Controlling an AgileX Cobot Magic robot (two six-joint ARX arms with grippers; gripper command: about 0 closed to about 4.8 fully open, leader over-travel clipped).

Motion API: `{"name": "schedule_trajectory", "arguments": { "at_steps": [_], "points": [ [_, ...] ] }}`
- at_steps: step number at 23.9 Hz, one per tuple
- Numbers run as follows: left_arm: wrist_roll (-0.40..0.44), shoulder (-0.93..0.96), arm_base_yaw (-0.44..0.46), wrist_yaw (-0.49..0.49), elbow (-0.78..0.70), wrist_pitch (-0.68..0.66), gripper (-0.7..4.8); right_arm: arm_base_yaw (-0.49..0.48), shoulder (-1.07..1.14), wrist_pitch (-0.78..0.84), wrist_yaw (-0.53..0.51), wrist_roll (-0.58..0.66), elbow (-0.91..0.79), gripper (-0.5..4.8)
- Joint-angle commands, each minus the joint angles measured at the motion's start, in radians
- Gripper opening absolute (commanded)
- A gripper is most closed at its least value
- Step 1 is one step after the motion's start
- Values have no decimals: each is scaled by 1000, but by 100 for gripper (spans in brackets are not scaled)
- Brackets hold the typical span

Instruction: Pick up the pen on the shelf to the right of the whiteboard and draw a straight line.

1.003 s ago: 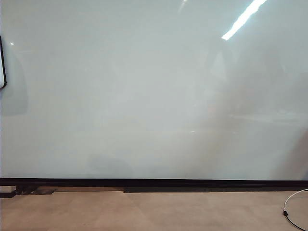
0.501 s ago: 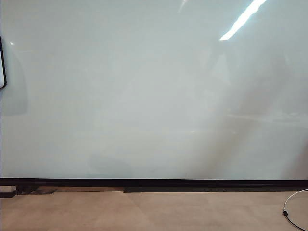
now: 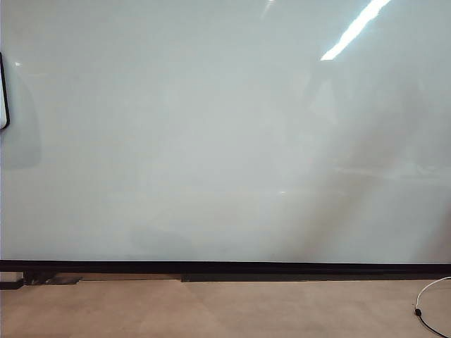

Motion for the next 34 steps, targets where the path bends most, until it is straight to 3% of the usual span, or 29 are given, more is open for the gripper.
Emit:
{"name": "schedule_trajectory", "arguments": {
  "at_steps": [1, 3, 26, 30, 34],
  "points": [
    [1, 0, 1, 7, 3, 5, -5, 2, 21, 13, -34, 24, 17, 235],
    [1, 0, 1, 7, 3, 5, -5, 3, 24, 12, -33, 24, 17, 210],
    [23, 0, 1, 8, 3, -25, -5, 3, 24, 44, -43, 42, 26, 194],
    [23, 0, 1, 8, 3, -25, -5, 3, 24, 44, -43, 42, 26, 134],
    [24, 0, 1, 8, 3, -25, -5, 3, 24, 43, -43, 42, 26, 115]
  ]
}}
